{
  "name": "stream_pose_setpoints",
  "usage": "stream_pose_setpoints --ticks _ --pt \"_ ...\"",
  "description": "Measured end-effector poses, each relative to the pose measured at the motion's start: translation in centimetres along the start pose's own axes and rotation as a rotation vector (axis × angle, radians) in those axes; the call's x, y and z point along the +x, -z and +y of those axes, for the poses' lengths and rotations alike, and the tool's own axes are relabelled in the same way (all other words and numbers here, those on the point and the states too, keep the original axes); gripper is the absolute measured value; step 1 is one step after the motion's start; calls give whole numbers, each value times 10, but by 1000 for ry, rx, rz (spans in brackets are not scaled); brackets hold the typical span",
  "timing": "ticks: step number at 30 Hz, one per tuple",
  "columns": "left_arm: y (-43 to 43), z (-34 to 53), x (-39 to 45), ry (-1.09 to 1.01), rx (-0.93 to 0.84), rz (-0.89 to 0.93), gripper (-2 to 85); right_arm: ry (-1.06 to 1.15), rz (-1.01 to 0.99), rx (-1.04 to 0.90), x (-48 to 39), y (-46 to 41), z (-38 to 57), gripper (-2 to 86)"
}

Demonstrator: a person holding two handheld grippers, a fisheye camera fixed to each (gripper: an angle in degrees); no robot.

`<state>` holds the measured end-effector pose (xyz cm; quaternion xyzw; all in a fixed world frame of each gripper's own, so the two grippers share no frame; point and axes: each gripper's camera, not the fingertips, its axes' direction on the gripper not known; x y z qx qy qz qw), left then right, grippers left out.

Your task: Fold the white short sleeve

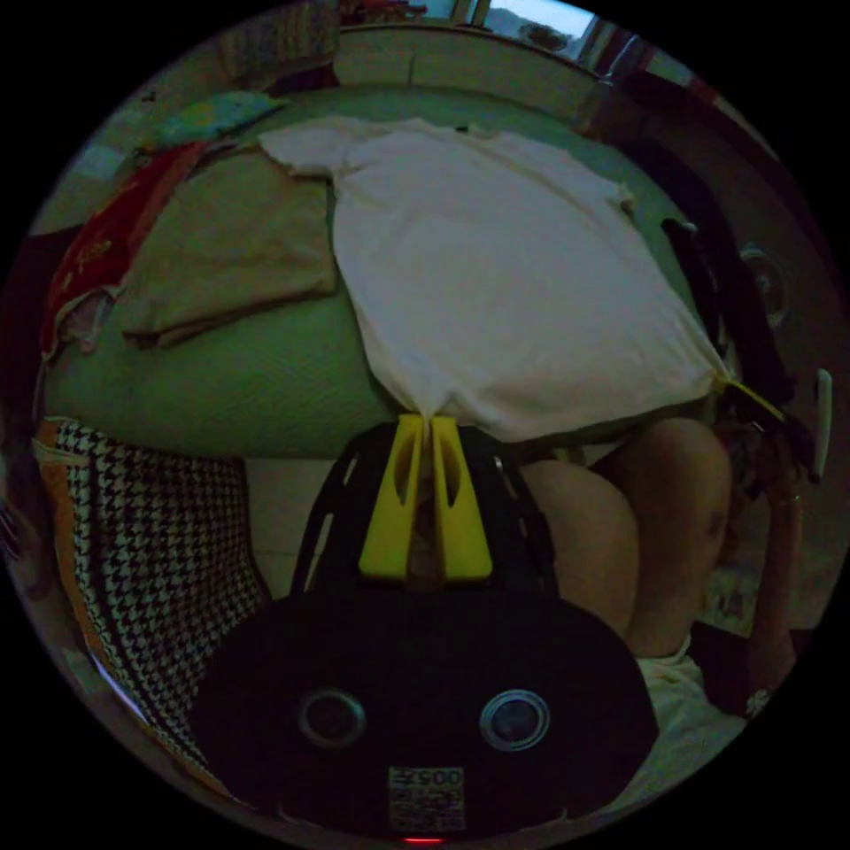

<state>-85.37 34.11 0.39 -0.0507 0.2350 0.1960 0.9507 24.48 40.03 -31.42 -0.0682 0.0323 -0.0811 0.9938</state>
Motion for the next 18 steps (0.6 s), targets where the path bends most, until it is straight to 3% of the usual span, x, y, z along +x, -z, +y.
stream_pose_setpoints --ticks 8,18 --pt "108 32 -5 -48 110 96 16 -9 -99 61 20 50 19 -14" --pt "82 40 5 91 40 126 29 -94 -109 -41 29 19 16 -5"
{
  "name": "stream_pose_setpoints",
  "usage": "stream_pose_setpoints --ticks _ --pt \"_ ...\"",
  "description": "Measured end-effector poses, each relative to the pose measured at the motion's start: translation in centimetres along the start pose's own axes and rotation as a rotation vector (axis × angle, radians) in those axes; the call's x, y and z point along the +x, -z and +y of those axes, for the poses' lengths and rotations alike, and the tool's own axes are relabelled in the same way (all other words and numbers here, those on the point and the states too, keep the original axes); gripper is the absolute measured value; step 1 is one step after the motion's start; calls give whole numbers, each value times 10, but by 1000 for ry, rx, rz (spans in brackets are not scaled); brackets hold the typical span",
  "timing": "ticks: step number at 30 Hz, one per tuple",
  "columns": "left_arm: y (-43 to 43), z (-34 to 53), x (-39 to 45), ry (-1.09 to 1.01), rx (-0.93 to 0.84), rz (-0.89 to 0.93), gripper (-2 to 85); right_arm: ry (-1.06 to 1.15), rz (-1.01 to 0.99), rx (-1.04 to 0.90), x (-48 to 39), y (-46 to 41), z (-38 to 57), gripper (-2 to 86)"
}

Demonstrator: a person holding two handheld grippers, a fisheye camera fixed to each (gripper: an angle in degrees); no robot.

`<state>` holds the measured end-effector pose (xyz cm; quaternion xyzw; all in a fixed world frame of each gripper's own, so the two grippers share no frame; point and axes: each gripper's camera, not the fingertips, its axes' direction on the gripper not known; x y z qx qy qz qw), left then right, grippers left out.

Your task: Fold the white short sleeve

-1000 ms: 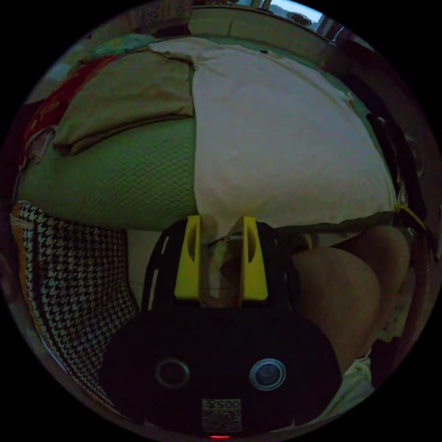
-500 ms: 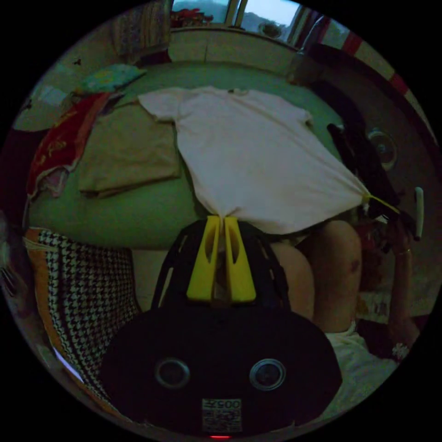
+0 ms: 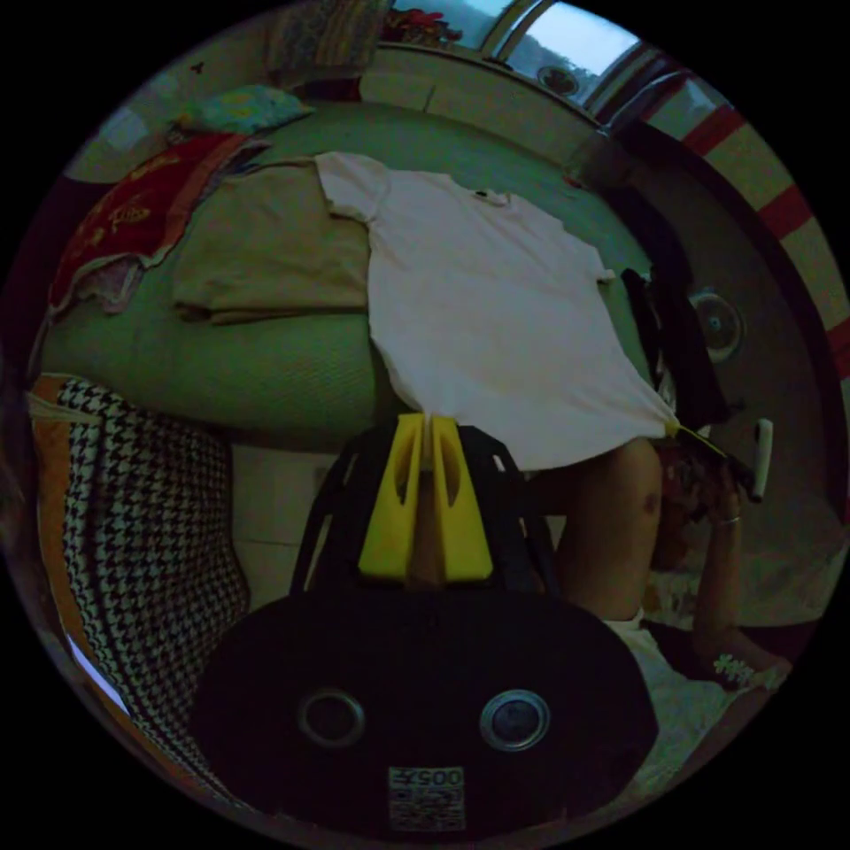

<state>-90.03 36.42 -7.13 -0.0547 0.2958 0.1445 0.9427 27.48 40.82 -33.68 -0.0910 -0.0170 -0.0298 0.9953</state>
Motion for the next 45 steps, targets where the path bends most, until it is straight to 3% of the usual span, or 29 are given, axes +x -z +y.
stream_pose_setpoints --ticks 6,15,22,28,34,36,38,41,45 --pt "3 -5 38 -47 54 -135 39 0 51 15 4 2 -20 40" --pt "-45 -56 133 -185 85 -61 33 21 80 79 -14 -17 -85 50" --pt "-120 -149 228 -300 101 8 32 -45 60 157 -19 -37 -172 55" --pt "-181 -259 290 -256 255 19 11 -221 64 392 -40 -51 -288 54" --pt "-268 -338 314 -129 342 -110 -4 -143 116 256 -77 -130 -393 -1" --pt "-301 -354 315 -88 257 -148 -5 -146 158 224 -84 -166 -410 -7" --pt "-331 -374 318 -43 222 -139 -5 -215 97 126 -84 -187 -425 -9" --pt "-359 -405 328 -61 241 -72 -5 -196 -6 128 -100 -199 -453 -9" --pt "-401 -435 342 -61 225 -144 -5 -173 219 50 -135 -230 -481 -9"
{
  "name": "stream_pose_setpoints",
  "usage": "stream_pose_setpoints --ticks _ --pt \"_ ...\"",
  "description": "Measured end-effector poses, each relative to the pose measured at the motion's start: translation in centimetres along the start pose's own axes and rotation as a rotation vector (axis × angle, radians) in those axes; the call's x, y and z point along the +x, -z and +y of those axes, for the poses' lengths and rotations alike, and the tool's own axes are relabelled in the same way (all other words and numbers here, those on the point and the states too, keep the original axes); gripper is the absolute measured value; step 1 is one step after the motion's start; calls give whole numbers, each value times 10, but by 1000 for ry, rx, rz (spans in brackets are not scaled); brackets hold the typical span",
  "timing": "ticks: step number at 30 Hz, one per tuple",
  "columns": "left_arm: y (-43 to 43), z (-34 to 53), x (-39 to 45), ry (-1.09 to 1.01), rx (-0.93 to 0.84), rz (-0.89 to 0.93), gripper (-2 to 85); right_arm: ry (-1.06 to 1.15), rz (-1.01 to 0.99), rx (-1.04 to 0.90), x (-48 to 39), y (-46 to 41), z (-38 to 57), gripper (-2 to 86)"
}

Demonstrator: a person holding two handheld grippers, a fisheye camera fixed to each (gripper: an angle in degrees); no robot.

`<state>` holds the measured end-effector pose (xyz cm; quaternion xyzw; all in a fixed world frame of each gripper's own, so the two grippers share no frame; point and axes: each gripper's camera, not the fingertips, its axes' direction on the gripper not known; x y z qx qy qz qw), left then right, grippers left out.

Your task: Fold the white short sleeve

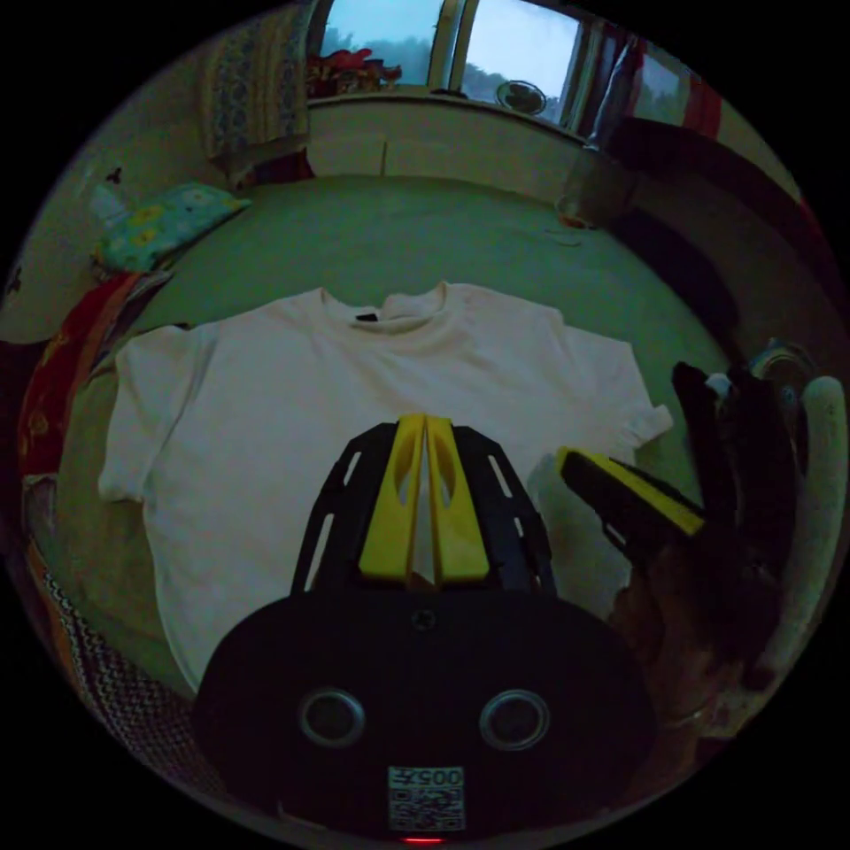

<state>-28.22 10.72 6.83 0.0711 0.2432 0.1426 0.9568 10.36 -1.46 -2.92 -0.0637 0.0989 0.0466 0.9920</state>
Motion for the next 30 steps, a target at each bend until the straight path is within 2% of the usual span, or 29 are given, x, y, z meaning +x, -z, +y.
stream_pose_setpoints --ticks 2,5,12,17,20,30 --pt "-31 -13 13 -19 -37 26 -5 43 46 -6 -16 -6 -7 -9" --pt "-61 -25 28 -30 -63 17 -4 140 3 -26 -36 -6 -23 -9" --pt "-111 -41 50 18 -37 -48 -4 194 28 61 -70 -8 -53 -10" --pt "-137 -53 80 -26 46 -28 -5 88 72 138 -72 -7 -75 -11" --pt "-154 -59 95 -21 76 -43 -6 21 25 150 -67 -9 -88 -11" --pt "-231 -77 142 -79 37 -47 -5 -68 -74 56 -68 -34 -131 -14"
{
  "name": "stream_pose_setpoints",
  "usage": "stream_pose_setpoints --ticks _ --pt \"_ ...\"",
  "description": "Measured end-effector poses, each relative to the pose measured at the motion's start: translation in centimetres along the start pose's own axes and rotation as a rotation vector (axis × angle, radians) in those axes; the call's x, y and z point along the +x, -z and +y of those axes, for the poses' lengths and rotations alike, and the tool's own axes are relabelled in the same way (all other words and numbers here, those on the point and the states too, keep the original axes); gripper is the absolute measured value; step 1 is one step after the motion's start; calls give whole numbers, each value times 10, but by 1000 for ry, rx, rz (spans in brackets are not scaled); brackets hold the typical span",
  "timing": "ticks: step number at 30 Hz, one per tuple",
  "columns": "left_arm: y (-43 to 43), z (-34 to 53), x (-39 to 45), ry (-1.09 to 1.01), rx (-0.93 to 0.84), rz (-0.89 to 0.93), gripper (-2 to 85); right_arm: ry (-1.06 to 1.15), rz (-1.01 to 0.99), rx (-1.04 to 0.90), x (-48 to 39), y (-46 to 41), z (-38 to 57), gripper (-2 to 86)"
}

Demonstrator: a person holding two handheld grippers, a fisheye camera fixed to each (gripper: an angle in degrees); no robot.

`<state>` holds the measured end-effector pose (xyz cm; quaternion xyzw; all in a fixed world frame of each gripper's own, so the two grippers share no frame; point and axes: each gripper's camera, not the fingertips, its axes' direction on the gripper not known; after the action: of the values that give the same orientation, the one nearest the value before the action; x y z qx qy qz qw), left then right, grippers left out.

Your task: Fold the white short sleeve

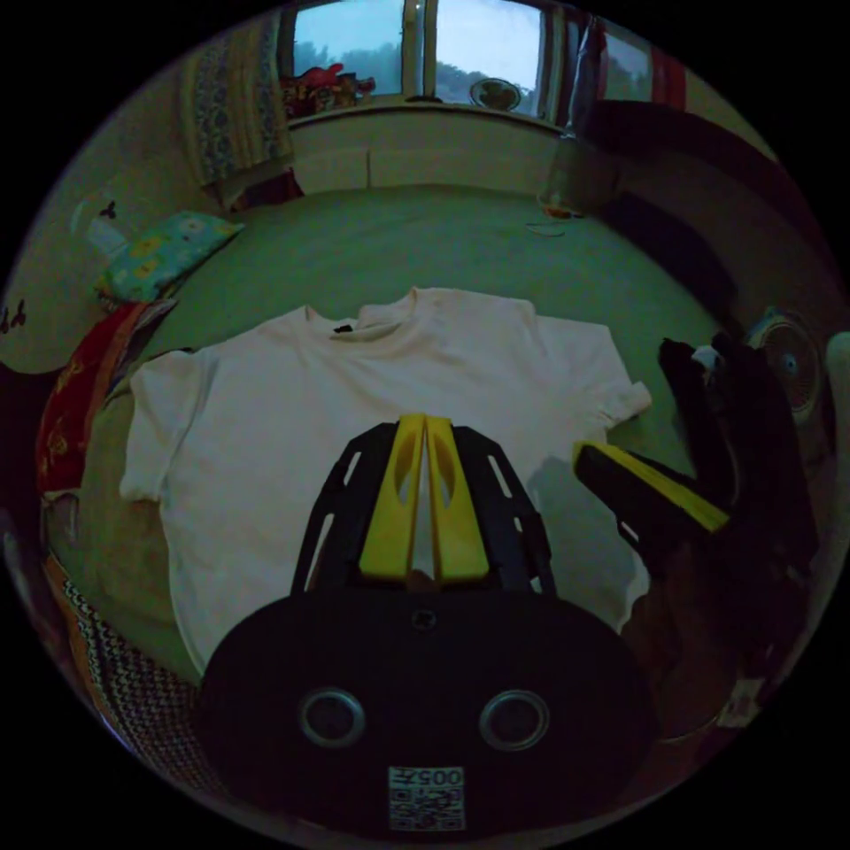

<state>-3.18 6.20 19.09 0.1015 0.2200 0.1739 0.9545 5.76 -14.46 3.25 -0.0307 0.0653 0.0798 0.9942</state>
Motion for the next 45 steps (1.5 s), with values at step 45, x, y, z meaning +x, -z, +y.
stream_pose_setpoints --ticks 45 --pt "-191 -2 107 -39 -46 -29 -5 -51 172 18 66 -8 -103 -13"
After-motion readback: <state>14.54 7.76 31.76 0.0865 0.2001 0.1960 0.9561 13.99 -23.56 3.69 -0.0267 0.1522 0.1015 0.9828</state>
